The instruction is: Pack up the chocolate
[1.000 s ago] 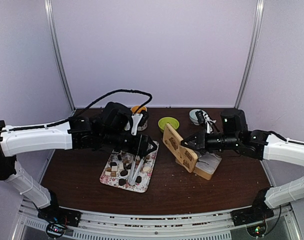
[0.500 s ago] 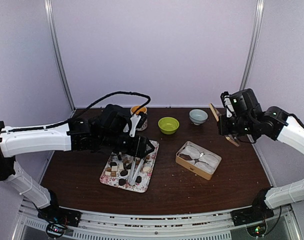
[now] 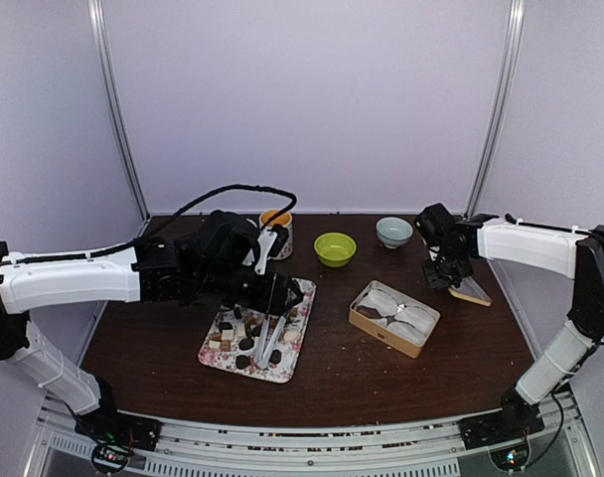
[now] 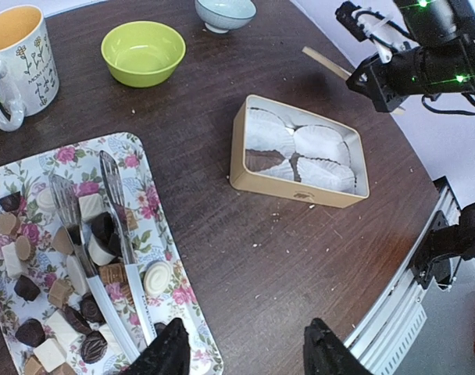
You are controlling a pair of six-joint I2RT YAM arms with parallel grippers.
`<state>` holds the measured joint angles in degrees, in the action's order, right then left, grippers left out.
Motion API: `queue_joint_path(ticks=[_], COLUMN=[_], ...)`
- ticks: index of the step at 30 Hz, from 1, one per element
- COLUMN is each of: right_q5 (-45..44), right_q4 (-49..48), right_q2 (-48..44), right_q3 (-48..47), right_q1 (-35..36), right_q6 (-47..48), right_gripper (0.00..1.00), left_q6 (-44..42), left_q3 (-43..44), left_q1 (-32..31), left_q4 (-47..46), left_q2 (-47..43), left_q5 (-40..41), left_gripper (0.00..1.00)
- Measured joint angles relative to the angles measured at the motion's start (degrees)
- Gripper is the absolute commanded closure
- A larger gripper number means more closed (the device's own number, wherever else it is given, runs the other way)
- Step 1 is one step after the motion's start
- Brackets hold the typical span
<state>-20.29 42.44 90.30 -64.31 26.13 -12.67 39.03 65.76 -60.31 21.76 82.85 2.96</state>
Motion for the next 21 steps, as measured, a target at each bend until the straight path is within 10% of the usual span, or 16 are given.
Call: queue_joint_path(ticks=[21], right_q5=[24.8], right_q4=[-12.9], right_q2=[-2.6], right_q3=[10.7], right_q1=[14.2], right_q6=[-5.2], right_gripper=[1.0], left_q6=[0.1], left_q3=[-1.5], left_q1=[0.4], left_q4=[0.8], left_q2=[-0.5], left_q5=[1.4], left_gripper=[0.48])
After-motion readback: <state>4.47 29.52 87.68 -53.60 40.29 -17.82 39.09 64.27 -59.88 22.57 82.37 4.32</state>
